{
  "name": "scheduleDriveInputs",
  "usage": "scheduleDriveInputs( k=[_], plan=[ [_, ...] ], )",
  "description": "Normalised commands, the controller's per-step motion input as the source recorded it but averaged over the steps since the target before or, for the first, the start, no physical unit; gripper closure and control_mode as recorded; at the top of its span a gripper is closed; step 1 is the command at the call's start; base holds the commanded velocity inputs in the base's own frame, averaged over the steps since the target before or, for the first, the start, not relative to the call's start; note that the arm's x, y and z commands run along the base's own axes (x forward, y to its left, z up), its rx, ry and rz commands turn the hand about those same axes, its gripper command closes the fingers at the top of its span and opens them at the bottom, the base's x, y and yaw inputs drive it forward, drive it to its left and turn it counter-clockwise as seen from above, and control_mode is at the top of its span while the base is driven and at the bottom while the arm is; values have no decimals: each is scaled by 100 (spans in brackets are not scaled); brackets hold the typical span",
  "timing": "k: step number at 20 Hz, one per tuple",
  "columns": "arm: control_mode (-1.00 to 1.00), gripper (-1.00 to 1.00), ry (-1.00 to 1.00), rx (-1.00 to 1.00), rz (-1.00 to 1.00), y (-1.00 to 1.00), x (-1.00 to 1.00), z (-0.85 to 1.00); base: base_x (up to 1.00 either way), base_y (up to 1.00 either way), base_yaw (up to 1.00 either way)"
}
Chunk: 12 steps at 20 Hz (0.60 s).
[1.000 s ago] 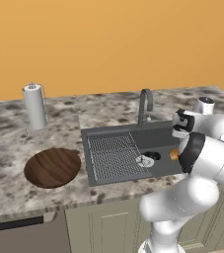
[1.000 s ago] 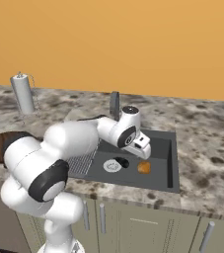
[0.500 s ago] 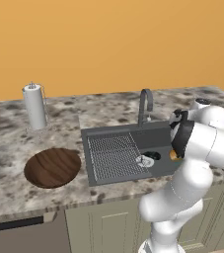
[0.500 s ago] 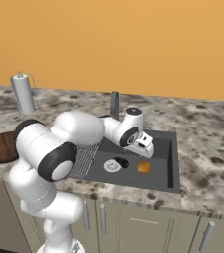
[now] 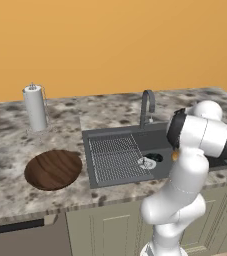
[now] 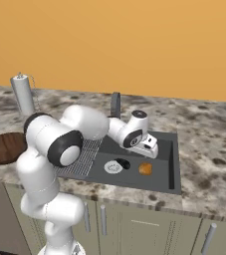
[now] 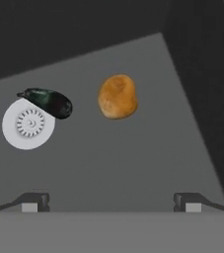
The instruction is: Remove the eggplant and potato from the sink. Then move the bowl and cup from the counter to the sink for washing.
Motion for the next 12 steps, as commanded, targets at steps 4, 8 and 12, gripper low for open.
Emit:
scheduleDriveInputs(
  k=[4, 8, 12],
  plan=[
    [-100, -100, 0, 0, 4, -8, 29, -16, 0, 0, 0],
    [-100, -100, 0, -1, 2, -5, 30, -17, 0, 0, 0],
    [-100, -100, 0, -4, 0, -6, 30, -17, 0, 0, 0]
  ],
)
